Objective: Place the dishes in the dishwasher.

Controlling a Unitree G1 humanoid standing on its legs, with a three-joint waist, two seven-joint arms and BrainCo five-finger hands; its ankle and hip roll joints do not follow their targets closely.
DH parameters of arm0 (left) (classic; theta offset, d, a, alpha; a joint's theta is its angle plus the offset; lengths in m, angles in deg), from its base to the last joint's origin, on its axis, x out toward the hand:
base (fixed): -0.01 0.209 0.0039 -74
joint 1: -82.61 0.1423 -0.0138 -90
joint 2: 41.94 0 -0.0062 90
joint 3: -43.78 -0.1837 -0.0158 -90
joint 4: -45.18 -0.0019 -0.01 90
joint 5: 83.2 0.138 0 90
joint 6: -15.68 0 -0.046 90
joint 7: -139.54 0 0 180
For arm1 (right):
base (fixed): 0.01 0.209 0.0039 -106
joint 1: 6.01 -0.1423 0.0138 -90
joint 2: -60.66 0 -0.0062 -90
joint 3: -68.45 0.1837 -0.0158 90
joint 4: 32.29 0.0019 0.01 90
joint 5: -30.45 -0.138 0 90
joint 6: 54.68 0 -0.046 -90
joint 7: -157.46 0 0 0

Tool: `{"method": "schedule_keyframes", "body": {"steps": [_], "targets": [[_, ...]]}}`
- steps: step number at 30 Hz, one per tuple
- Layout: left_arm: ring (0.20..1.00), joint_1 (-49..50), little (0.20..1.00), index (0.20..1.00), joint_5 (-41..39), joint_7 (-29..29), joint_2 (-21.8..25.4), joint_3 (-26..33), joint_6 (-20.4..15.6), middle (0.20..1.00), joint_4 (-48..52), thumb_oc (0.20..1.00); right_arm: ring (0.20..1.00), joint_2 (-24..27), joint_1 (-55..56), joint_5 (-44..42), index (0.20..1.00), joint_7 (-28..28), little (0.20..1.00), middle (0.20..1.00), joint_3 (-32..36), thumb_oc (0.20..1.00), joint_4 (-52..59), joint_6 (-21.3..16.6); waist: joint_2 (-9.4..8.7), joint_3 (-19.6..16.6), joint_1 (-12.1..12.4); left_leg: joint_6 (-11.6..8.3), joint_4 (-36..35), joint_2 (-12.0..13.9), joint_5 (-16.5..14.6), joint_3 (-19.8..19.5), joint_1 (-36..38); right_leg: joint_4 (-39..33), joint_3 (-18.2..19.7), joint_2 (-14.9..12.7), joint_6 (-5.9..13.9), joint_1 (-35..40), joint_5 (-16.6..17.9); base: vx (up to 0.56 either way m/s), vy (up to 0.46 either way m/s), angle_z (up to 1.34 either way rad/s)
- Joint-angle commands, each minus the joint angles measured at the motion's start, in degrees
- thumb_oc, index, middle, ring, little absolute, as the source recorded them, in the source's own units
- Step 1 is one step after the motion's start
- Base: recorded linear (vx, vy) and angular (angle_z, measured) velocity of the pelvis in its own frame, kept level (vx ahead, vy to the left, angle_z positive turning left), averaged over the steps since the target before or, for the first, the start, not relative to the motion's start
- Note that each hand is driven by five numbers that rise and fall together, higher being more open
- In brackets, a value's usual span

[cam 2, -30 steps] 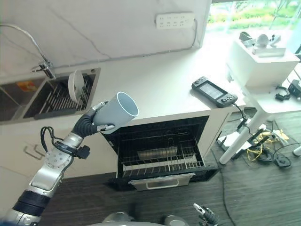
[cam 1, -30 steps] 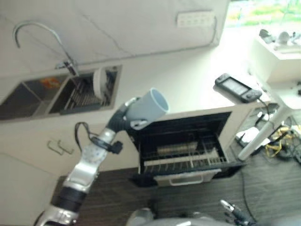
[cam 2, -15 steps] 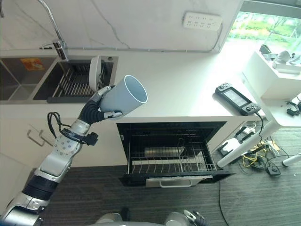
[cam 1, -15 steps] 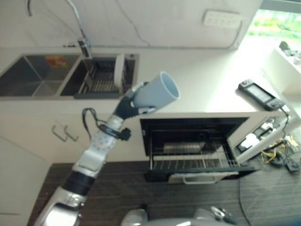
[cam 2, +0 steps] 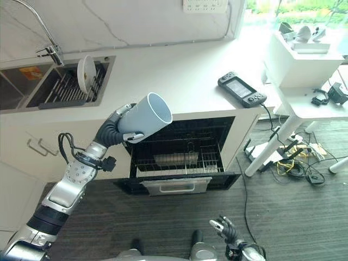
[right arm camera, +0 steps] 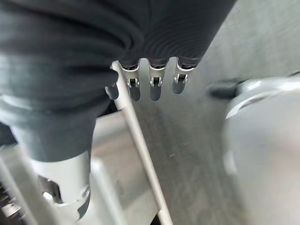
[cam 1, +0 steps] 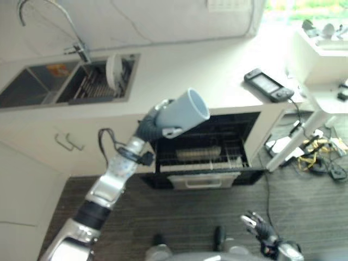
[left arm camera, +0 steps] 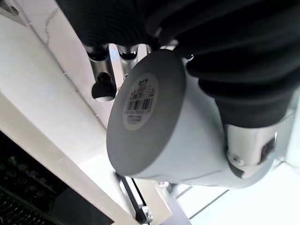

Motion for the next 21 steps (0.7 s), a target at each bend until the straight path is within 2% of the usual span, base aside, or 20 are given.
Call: {"method": "schedule_keyframes", "body": {"steps": [1,2,3,5,6,9,10,11,12,14,15,17,21], "targets": [[0.200,1.3,0.200,0.200,-6.1,-0.5,1.5,6.3,-2.9,0.200,1.1,0.200,1.000,-2.9,0.3,0.7,1.000,1.5,1.000,1.000,-1.5,1.000,7.4,4.2,-4.58,-2.4,0.9,-0.36,2.3,-1.1,0.9,-1.3,-4.5,0.9,0.8,-8.0,6.30,5.7,-4.3,0.01,-0.038,-0.08],[0.200,2.3,0.200,0.200,-6.8,-0.6,1.3,6.8,-2.9,0.200,0.2,0.200,1.000,-2.3,1.3,3.1,1.000,5.0,1.000,1.000,-2.2,1.000,12.0,9.2,-5.03,-2.5,0.7,-0.37,1.7,-1.1,0.9,-1.0,-4.0,0.2,0.8,-7.9,6.44,5.9,-3.9,0.00,-0.054,-0.14],[0.200,2.8,0.200,0.200,-8.4,-0.4,1.2,6.9,-3.2,0.200,-0.8,0.200,1.000,-1.5,2.2,4.7,1.000,7.3,1.000,1.000,-3.3,1.000,15.1,11.4,-5.41,-2.5,0.6,-0.43,1.4,-1.1,1.0,-0.7,-3.7,-0.3,0.7,-7.9,6.53,5.9,-3.5,-0.01,-0.094,-0.13],[0.200,5.1,0.200,0.200,-10.3,-0.7,0.6,7.7,-4.0,0.200,-1.8,0.200,1.000,2.7,4.7,1.6,1.000,13.1,1.000,1.000,-4.3,1.000,26.4,17.7,-6.74,-2.6,0.5,-0.64,1.3,-0.9,1.1,-0.5,-3.6,-0.9,0.6,-7.7,6.68,5.7,-2.9,-0.02,-0.118,-0.09],[0.200,6.3,0.200,0.200,-11.4,-1.2,0.5,8.0,-5.0,0.200,-3.0,0.200,1.000,5.4,5.9,-1.6,1.000,17.7,1.000,1.000,-3.8,1.000,33.9,21.1,-7.37,-2.6,0.4,-0.70,1.3,-0.8,1.2,-0.5,-3.6,-0.8,0.7,-7.7,6.71,5.7,-2.9,-0.01,-0.086,-0.05],[0.200,7.9,0.200,0.200,-11.7,-2.0,0.1,8.4,-6.6,0.200,-4.6,0.200,1.000,9.0,7.5,-8.2,1.000,23.6,1.000,1.000,-1.3,1.000,44.7,23.8,-7.96,-2.8,0.2,-0.72,1.2,-0.7,1.2,-0.1,-3.4,-0.9,0.8,-7.7,6.82,5.7,-3.0,0.01,-0.043,-0.12],[0.200,8.5,0.200,0.200,-11.6,-2.3,-0.3,8.6,-7.8,0.200,-6.0,0.200,1.000,9.9,7.6,-11.6,1.000,25.0,1.000,1.000,0.2,1.000,49.0,24.0,-8.19,-3.1,0.0,-0.74,1.2,-0.6,1.1,0.2,-3.2,-1.0,0.9,-7.7,6.90,5.7,-3.0,0.05,-0.012,-0.09],[0.200,9.3,0.200,0.200,-11.7,-3.7,-0.8,8.8,-8.4,0.200,-6.7,0.200,1.000,10.8,7.3,-15.8,1.000,26.0,1.000,1.000,2.1,1.000,52.9,21.8,-8.32,-3.7,-0.2,-0.61,0.9,-0.6,0.8,0.6,-2.7,-1.3,1.2,-7.7,7.09,5.8,-2.8,0.06,-0.004,-0.08],[0.200,9.6,0.200,0.200,-11.5,-4.4,-1.3,9.0,-8.6,0.200,-7.0,0.200,1.000,10.9,7.1,-17.8,1.000,25.0,1.000,1.000,3.3,1.000,55.7,21.8,-8.31,-4.0,-0.3,-0.49,0.9,-0.7,0.7,0.7,-2.6,-1.4,1.4,-7.7,7.13,5.7,-2.8,0.06,0.004,-0.14],[0.200,10.5,0.200,0.200,-10.9,-5.8,-2.3,9.4,-9.0,0.200,-6.7,0.200,1.000,10.1,6.7,-21.3,1.000,23.3,1.000,1.000,5.2,1.000,59.0,18.5,-8.21,-4.5,-0.6,-0.24,0.9,-0.7,0.3,1.0,-2.3,-1.3,1.7,-7.8,7.19,5.4,-2.7,0.04,0.006,-0.19],[0.200,10.9,0.200,0.200,-10.7,-6.0,-2.8,9.5,-9.6,0.200,-6.7,0.200,1.000,9.2,6.6,-21.5,1.000,22.3,1.000,1.000,5.9,1.000,60.2,17.8,-8.11,-4.6,-0.7,-0.16,0.9,-0.8,0.2,1.1,-2.1,-1.3,1.9,-7.9,7.20,5.3,-2.7,0.04,0.003,-0.12],[0.200,11.8,0.200,0.200,-11.0,-5.6,-3.7,9.8,-10.6,0.200,-5.8,0.200,1.000,7.2,6.3,-21.1,1.000,19.9,1.000,1.000,6.8,1.000,62.0,14.1,-7.93,-5.0,-0.9,0.10,1.1,-0.9,-0.2,1.4,-1.9,-1.3,2.4,-8.0,7.29,5.2,-2.6,0.04,0.002,-0.12],[0.200,13.6,0.200,0.200,-12.9,-3.1,-5.2,8.6,-10.9,0.200,-1.3,0.200,1.000,3.2,4.3,-22.3,1.000,14.9,1.000,1.000,6.3,1.000,64.6,9.7,-7.30,-5.5,-0.6,0.61,1.0,-1.3,-1.0,1.6,-1.3,-1.7,3.3,-8.0,7.33,5.4,-2.5,0.05,0.006,-0.13]]}}
